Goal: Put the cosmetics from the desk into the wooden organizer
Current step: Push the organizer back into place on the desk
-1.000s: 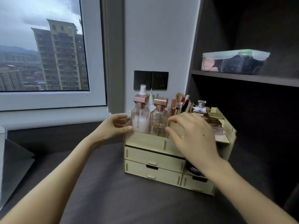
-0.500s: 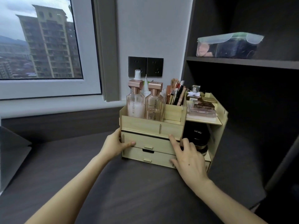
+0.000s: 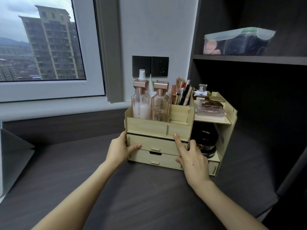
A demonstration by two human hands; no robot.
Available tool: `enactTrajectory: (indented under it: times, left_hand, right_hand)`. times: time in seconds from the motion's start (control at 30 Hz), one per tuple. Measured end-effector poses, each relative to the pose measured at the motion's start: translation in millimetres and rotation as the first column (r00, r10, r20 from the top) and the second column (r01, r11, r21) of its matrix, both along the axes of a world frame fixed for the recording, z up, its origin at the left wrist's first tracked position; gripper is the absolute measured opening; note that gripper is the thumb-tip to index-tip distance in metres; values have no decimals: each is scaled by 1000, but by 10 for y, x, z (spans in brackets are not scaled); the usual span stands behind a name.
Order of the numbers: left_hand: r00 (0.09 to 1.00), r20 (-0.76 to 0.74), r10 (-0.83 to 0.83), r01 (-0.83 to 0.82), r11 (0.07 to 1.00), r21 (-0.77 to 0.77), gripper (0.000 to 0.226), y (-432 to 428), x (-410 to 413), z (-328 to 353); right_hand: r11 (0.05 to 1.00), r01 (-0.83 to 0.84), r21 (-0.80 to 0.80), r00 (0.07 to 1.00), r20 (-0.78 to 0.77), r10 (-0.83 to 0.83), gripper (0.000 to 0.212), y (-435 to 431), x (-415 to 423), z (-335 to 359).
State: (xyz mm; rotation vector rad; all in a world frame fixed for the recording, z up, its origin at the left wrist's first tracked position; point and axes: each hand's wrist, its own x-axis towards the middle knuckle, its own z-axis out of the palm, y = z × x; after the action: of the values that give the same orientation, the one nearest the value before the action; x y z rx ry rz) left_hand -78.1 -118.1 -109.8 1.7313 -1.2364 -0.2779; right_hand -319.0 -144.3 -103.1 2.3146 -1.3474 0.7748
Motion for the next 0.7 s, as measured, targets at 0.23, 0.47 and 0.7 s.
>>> enactTrajectory:
  times: [0.23,0.47,0.7]
  left_hand:
    - [999,35,-20,20,1000,-24,58,-47,-186,-11]
    - [981,188,-44,46,999,-7,61,-135,-365,17]
    - [947,317,-53,42,998,43,57,-246,-428,32]
  right_hand:
    - [995,0,103,1000,14,-1,92,-331,-144,-31]
    - [990,-13,142,999,39,8,85,-758,-279,-103]
    - [985,-67,157,997,58,59,86,-1050,-332,-139]
